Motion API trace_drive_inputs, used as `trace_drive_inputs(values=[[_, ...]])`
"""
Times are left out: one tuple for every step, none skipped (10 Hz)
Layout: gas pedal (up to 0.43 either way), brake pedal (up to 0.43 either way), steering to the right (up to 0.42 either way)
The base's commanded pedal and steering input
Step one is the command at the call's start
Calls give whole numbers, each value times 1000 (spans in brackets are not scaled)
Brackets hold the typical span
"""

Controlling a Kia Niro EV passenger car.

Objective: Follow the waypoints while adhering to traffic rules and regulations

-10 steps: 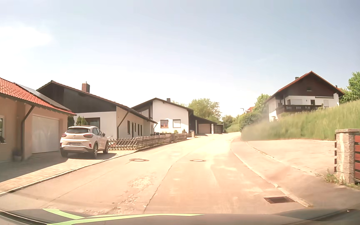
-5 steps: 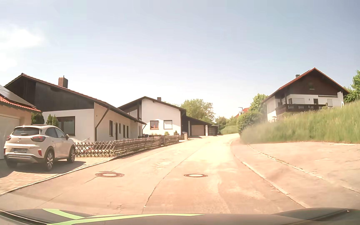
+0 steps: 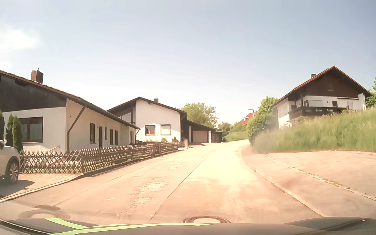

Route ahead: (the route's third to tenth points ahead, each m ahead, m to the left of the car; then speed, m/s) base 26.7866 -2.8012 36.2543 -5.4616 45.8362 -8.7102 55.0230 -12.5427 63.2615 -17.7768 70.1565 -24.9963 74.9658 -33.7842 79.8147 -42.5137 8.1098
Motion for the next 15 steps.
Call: trace_drive_inputs(values=[[110, 0, 29], [110, 0, 29], [110, 0, 29], [110, 0, 30], [110, 0, 31], [110, 0, 31], [110, 0, 32], [110, 0, 34], [110, 0, 34], [110, 0, 34], [110, 0, 34], [110, 0, 34], [110, 0, 33], [110, 0, 33], [110, 0, 32]])
